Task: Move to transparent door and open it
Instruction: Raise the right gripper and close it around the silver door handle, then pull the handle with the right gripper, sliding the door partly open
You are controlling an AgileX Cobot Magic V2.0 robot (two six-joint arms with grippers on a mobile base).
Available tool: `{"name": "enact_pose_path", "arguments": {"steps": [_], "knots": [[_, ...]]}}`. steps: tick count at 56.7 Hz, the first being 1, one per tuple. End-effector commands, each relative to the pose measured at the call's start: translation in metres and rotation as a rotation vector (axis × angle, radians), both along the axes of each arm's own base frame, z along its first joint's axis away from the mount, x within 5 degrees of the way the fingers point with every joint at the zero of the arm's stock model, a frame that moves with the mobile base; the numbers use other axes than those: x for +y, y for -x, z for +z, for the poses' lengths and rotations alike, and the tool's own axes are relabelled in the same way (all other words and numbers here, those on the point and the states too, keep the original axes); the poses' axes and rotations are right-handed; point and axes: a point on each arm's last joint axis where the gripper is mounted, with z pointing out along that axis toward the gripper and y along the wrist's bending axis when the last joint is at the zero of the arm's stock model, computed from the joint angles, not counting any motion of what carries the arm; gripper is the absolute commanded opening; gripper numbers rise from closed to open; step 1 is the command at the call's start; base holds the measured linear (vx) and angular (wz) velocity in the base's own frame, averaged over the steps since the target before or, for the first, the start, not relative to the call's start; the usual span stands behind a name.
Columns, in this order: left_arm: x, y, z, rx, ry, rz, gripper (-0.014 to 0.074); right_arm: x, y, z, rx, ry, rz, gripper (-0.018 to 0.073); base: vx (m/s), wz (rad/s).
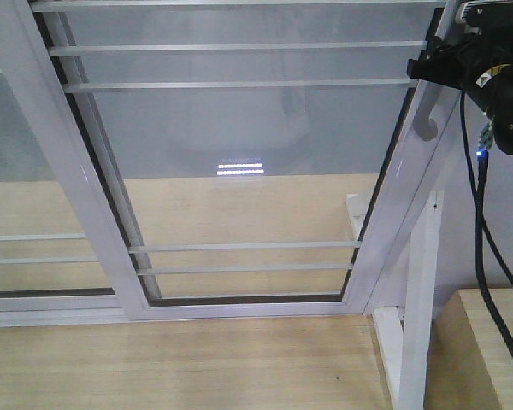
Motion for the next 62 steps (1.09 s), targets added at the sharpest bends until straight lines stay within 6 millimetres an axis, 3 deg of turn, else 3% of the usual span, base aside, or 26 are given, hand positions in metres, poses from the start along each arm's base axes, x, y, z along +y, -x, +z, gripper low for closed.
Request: {"name": "enact_pose_path", "arguments": {"steps": [1,9,15,39,62], "knots": [[-0.001,0.002,0.023,-0.137,0.015,-0.002,0.0575,-0.001,0.002,0.040,-0.164,0.000,0.001,0.0162,0.00,0.00],[-0.001,0.002,0.023,-0.132,0.015,-0.002,0.0575,-0.001,0.002,0.038,-0.138,-0.005,0.000,-0.0016,0.00,0.00],[-0.001,0.001,0.021,-0.127,0.015,-0.002,0.0575,0.006,0.002,0.038,-0.134,-0.016,0.022,-0.0012,0.00,0.00],[-0.001,0.001,0.020,-0.117,0.015,-0.002,0.0575,0.075,0.009,0.039,-0.152,0.025,0.224,-0.0009,0.00,0.00],[-0.001,0.000,0.018,-0.087,0.014,-0.003,0.0575,0.127,0.021,0.039,-0.154,0.012,0.350,-0.0009,0.00,0.00]]}}
